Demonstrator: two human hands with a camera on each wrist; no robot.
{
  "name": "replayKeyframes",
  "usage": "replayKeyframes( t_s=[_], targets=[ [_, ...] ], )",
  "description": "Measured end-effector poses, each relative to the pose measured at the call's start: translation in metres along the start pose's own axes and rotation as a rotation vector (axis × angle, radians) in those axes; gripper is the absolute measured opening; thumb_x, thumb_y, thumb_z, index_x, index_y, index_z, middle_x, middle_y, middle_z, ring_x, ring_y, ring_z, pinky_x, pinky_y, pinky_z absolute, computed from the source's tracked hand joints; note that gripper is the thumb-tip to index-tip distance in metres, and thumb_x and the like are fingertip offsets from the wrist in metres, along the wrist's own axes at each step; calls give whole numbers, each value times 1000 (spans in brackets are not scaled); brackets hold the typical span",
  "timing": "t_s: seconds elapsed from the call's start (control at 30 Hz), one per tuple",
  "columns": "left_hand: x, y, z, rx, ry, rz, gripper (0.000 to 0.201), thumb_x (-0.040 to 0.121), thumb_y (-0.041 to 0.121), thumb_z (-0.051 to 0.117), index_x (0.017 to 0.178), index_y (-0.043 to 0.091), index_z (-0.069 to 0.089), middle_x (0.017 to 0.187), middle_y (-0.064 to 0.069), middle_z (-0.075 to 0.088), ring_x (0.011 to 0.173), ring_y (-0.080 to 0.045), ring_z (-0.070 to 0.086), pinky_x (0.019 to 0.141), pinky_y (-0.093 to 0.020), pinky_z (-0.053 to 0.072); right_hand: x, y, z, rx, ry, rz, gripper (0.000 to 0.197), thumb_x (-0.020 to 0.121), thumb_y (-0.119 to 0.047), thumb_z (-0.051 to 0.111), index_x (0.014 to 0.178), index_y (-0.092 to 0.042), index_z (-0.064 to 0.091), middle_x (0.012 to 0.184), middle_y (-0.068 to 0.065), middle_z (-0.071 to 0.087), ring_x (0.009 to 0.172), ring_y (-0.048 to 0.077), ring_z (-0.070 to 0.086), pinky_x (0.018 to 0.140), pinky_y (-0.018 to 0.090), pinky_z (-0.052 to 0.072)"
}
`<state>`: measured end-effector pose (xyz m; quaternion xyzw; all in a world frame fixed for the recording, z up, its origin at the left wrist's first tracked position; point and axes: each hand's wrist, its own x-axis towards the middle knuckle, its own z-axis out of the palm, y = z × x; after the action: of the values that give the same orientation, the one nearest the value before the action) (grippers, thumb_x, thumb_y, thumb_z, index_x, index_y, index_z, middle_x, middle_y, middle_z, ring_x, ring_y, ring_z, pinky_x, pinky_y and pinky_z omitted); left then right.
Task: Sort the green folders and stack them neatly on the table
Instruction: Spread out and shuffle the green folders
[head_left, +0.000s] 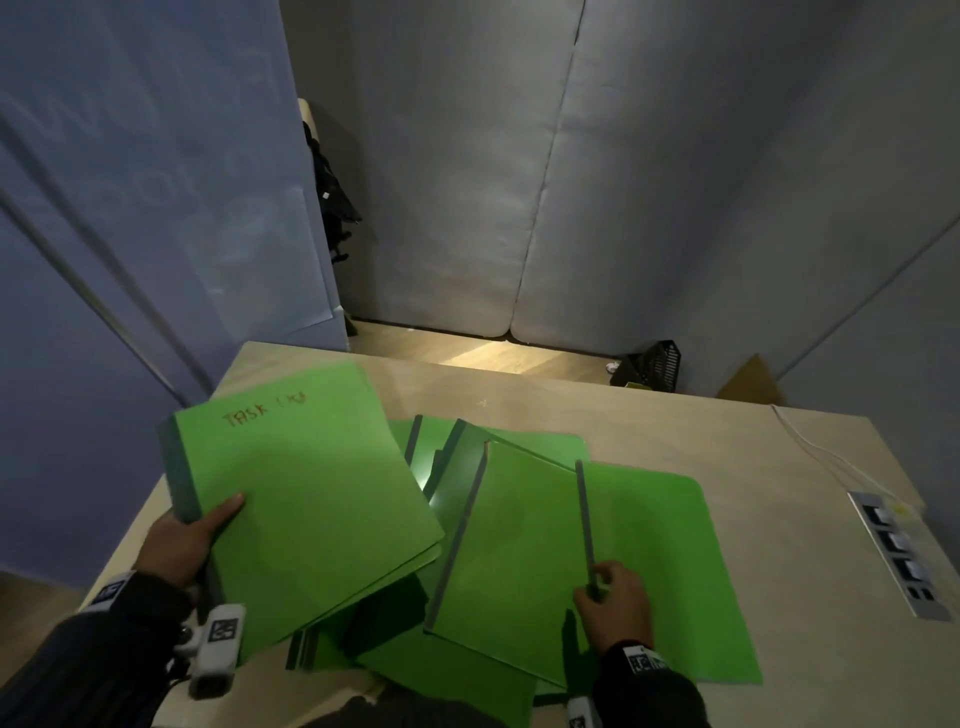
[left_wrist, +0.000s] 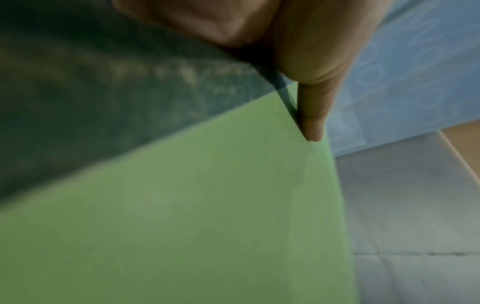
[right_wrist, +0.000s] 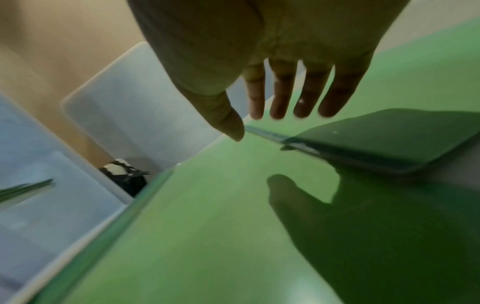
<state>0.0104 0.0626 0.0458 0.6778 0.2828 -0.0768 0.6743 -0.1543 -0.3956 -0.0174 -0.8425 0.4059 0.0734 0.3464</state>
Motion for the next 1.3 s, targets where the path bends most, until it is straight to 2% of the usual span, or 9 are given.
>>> replayKeyframes(
  t_s=[0.17,0.37,0.5,0.7,0.87,0.97,1.07,1.2,1.3],
  targets=[
    [-10,-25,6,78,4,-40,37,81,24,84,101,-4,71,98,-27,75,97,-46,72,100,-67,53,9,38,-6,-449,-45,127,101,61,-72,71,143,-23,37,151,12,37,134,39,37,104,54,43],
    [-22,-37,37,104,-141,-126,20,86,19,79,99,6,74,100,-27,77,102,-49,72,99,-69,53,3,17,-15,-646,-124,-62,23,86,-21,57,108,-15,56,114,9,66,105,30,66,88,38,55],
    [-43,-32,67,116,-230,-105,10,97,9,66,101,2,69,62,-1,78,65,-25,77,58,-35,63,-6,-31,-23,-577,-124,-184,21,90,-20,59,108,-12,68,104,7,73,97,25,70,88,36,58],
    [-37,-62,94,90,-237,-140,39,94,35,70,122,8,70,125,-25,73,104,-41,72,107,-62,50,-65,-121,12,-456,-306,-597,34,80,-28,55,106,-13,71,99,12,75,91,33,70,82,38,57],
    [-45,-59,114,47,-329,-220,41,79,26,87,108,6,67,100,-17,72,91,-35,68,89,-48,57,-108,-153,64,-458,-586,-890,30,86,-25,55,106,-8,69,99,25,71,89,44,66,77,44,53],
    [-44,-67,109,204,-236,-137,23,80,-2,82,99,3,71,100,-28,75,88,-40,72,89,-58,59,-99,-147,71,-213,-670,-756,34,92,-29,56,121,-16,68,118,12,72,100,31,68,88,32,50],
    [-43,-63,99,195,-203,-139,19,88,-4,74,100,9,70,98,-24,75,91,-41,73,94,-60,57,-52,-112,46,-38,-359,-429,43,86,-28,67,128,-18,60,132,5,62,109,21,60,101,32,47],
    [-24,-72,60,146,-152,-141,36,78,10,84,110,10,68,104,-23,75,96,-44,71,98,-64,54,8,-41,8,-146,-76,205,104,64,-64,78,145,-15,33,146,18,39,129,41,44,105,52,40],
    [-9,-81,36,159,-124,-142,64,68,24,92,122,5,65,109,-26,74,102,-49,70,98,-72,51,9,-26,8,-243,-121,290,133,50,-79,74,151,-16,15,150,20,29,133,46,37,104,56,41]
  ],
)
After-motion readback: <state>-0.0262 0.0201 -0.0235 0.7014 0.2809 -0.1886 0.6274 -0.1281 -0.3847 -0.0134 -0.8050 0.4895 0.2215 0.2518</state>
